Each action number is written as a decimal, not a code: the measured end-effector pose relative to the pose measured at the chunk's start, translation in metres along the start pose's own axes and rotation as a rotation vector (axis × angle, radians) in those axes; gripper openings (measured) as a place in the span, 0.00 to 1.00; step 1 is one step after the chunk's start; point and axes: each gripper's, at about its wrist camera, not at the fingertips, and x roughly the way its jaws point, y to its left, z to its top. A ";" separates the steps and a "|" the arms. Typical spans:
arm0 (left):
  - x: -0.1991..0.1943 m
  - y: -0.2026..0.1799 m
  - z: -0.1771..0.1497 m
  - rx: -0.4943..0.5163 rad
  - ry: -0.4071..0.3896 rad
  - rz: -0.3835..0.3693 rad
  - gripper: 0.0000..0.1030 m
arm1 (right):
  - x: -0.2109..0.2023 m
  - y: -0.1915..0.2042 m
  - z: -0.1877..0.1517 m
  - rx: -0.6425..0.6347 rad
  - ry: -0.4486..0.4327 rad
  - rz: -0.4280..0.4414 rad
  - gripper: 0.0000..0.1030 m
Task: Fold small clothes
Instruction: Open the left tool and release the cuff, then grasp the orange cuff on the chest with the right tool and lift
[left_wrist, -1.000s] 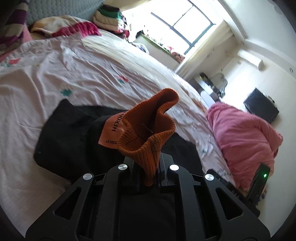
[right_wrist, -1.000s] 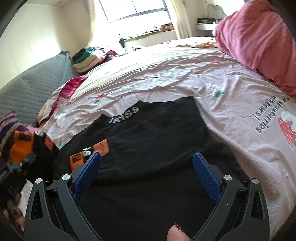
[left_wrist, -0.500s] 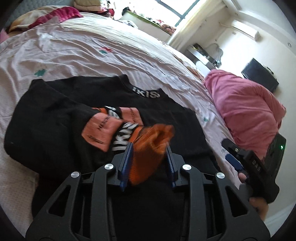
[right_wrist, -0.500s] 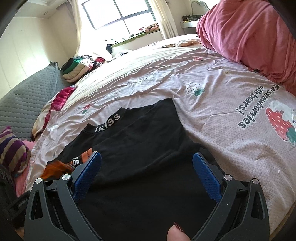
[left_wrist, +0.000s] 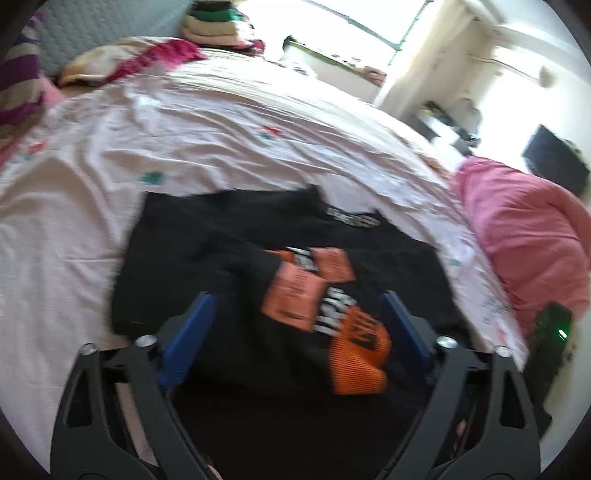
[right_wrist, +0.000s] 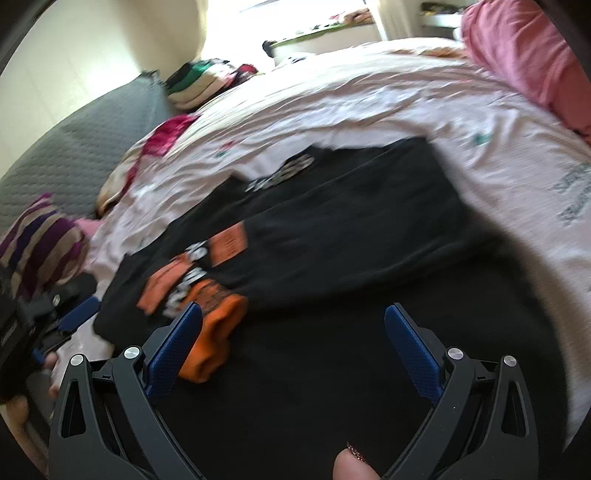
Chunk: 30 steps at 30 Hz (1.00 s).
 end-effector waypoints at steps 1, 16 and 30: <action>-0.001 0.003 0.001 0.000 -0.007 0.031 0.88 | 0.005 0.008 -0.003 -0.013 0.016 0.021 0.95; -0.024 0.047 0.016 -0.106 -0.058 0.124 0.91 | 0.043 0.047 -0.009 -0.057 0.088 0.085 0.22; -0.043 0.083 0.022 -0.206 -0.100 0.155 0.91 | -0.003 0.087 0.032 -0.301 -0.070 0.147 0.07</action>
